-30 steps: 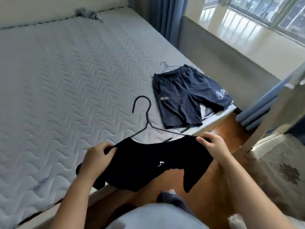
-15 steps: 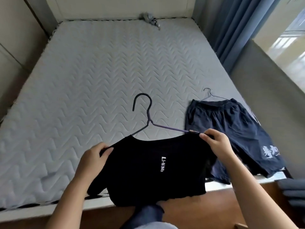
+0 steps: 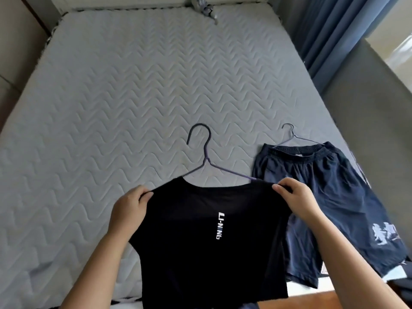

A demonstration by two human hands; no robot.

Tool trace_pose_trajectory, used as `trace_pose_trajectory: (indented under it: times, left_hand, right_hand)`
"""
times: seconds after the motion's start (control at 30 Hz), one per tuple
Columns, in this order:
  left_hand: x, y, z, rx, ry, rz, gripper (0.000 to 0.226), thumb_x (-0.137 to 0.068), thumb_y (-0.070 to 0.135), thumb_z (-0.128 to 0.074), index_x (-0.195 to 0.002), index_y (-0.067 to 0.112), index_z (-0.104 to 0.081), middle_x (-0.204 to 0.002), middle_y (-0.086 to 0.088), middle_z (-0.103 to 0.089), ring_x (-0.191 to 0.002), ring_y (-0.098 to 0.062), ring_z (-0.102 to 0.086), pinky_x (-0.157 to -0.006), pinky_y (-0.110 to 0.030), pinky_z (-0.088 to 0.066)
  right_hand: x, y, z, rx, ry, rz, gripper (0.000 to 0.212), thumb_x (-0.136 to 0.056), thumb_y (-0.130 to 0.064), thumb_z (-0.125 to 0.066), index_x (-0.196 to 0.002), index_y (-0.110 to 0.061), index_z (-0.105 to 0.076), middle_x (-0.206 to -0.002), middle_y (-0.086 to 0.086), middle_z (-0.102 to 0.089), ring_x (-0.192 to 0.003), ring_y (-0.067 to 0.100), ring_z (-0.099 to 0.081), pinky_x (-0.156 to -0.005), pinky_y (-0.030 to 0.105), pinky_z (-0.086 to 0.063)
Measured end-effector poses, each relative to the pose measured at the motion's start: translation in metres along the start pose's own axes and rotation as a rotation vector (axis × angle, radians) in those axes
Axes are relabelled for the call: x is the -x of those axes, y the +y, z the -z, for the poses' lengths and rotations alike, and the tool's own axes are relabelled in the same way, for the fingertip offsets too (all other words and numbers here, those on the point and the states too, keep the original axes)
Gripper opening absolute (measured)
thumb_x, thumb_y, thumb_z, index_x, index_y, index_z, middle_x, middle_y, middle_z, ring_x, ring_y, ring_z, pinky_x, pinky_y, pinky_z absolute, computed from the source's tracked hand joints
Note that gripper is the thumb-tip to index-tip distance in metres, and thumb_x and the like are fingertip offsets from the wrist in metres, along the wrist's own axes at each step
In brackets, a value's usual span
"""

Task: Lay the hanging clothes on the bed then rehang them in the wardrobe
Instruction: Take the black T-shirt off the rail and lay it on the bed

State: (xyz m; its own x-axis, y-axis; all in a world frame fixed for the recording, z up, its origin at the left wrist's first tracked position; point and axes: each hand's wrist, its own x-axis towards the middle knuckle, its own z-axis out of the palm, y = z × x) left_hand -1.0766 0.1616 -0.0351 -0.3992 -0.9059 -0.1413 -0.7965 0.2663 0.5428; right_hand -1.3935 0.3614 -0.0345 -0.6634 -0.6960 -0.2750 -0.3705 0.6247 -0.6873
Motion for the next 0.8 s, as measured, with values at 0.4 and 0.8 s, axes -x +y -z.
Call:
trace_pose_trajectory:
  times: [0.4,0.8]
  left_hand:
    - [-0.157,0.013,-0.063,-0.181,-0.028,0.096,0.023,-0.092,0.029,-0.048,-0.085,0.010,-0.059,-0.070,0.003,-0.058,-0.073,-0.026,-0.057,-0.073,-0.035,-0.041]
    - [-0.362,-0.033,-0.216,-0.232,0.081,0.124,0.025,-0.094,0.032,-0.044,-0.093,0.013,-0.059,-0.080,-0.002,-0.061,-0.077,-0.026,-0.054,-0.078,-0.032,-0.029]
  right_hand:
    - [-0.163,0.032,-0.043,0.247,-0.178,-0.063,0.011,-0.089,-0.018,-0.053,-0.084,-0.009,-0.058,-0.083,0.008,-0.061,-0.083,0.027,-0.057,-0.071,0.035,-0.043]
    - [-0.379,0.092,-0.133,0.319,0.001,-0.125,0.026,-0.094,-0.024,-0.045,-0.099,-0.002,-0.057,-0.104,0.024,-0.063,-0.100,0.037,-0.056,-0.071,0.034,-0.034]
